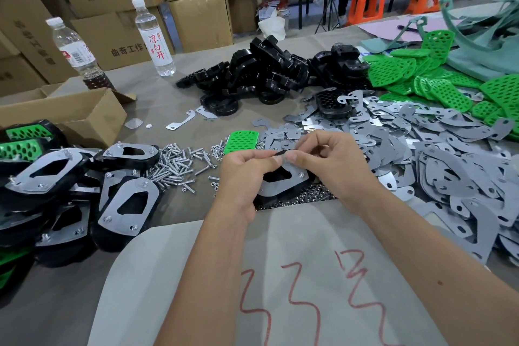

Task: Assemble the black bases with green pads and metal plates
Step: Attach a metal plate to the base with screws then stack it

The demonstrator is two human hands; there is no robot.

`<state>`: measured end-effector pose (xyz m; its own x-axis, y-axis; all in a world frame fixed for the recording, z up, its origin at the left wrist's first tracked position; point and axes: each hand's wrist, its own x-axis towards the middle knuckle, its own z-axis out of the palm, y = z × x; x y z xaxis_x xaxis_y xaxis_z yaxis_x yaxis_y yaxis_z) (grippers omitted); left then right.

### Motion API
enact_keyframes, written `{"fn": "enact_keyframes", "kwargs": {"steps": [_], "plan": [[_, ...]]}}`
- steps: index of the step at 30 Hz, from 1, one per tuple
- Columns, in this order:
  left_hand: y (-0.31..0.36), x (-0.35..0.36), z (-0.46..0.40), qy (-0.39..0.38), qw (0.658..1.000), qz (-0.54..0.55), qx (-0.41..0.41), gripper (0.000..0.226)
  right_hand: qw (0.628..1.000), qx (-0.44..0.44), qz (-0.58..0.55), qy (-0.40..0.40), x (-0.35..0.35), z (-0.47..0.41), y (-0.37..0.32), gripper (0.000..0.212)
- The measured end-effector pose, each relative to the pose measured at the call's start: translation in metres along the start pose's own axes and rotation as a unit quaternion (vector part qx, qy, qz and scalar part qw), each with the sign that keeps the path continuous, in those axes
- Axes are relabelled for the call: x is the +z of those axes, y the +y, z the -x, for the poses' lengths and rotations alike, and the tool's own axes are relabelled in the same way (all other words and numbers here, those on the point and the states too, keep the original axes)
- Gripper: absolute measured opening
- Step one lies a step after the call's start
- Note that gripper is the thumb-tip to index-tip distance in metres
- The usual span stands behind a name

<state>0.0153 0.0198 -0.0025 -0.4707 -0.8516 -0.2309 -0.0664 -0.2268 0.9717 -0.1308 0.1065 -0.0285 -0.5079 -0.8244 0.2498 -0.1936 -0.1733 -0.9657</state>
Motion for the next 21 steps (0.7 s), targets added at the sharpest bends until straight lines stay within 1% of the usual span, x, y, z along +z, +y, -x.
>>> {"fn": "enact_keyframes", "kwargs": {"steps": [1,3,4,6,8,9,10,11,12,13,15,17,18,19,20,21], "plan": [[-0.0002,0.0003,-0.0004,0.001,1.000,0.002,-0.001,0.009,1.000,0.002,0.008,0.004,-0.0003,0.0004,-0.0002,0.016],[-0.0004,0.0006,-0.0010,0.002,1.000,0.005,0.000,0.010,0.999,-0.021,0.023,-0.014,-0.0001,0.0022,-0.0025,0.006],[-0.0006,0.0006,-0.0011,0.002,1.000,0.008,0.000,0.011,0.999,-0.032,0.019,-0.025,0.0009,0.0026,-0.0031,0.006],[-0.0015,0.0019,-0.0011,0.005,1.000,0.007,0.001,0.013,1.000,-0.018,0.015,-0.014,0.0033,0.0022,-0.0041,0.007],[-0.0021,0.0033,-0.0013,0.011,1.000,0.006,0.000,0.015,0.999,-0.007,0.032,0.016,0.0026,0.0018,-0.0021,0.018],[-0.0022,0.0034,-0.0019,0.012,1.000,0.011,-0.002,0.015,0.999,-0.006,0.039,0.019,0.0019,0.0017,-0.0009,0.015],[-0.0022,0.0031,-0.0025,0.012,1.000,0.016,-0.004,0.015,0.999,-0.014,0.041,0.010,0.0013,0.0023,-0.0024,0.007],[-0.0021,0.0026,-0.0030,0.012,1.000,0.021,-0.005,0.014,0.999,-0.027,0.033,-0.006,0.0018,0.0029,-0.0041,0.004],[-0.0018,0.0020,-0.0028,0.011,1.000,0.025,-0.005,0.014,0.999,-0.036,0.023,-0.014,0.0024,0.0026,-0.0042,0.011],[-0.0016,0.0016,-0.0027,0.011,1.000,0.026,-0.005,0.015,0.999,-0.034,0.018,-0.012,0.0029,0.0022,-0.0048,0.013],[-0.0014,0.0014,-0.0026,0.015,1.000,0.024,-0.005,0.016,0.999,-0.021,0.026,0.012,0.0030,0.0024,-0.0057,0.011],[-0.0013,0.0018,-0.0025,0.012,1.000,0.022,-0.005,0.014,0.999,-0.012,0.042,0.017,0.0025,0.0038,-0.0053,0.011],[-0.0013,0.0020,-0.0023,0.010,1.000,0.021,-0.005,0.013,0.999,-0.016,0.049,0.008,0.0019,0.0047,-0.0065,0.006],[-0.0013,0.0023,-0.0023,0.009,1.000,0.021,-0.005,0.013,0.998,-0.029,0.055,-0.001,0.0021,0.0055,-0.0082,0.006],[-0.0013,0.0021,-0.0022,0.010,1.000,0.021,-0.005,0.012,0.997,-0.042,0.059,-0.005,0.0029,0.0053,-0.0081,0.012],[-0.0014,0.0020,-0.0022,0.012,1.000,0.020,-0.005,0.012,0.997,-0.047,0.068,0.001,0.0043,0.0050,-0.0084,0.013]]}}
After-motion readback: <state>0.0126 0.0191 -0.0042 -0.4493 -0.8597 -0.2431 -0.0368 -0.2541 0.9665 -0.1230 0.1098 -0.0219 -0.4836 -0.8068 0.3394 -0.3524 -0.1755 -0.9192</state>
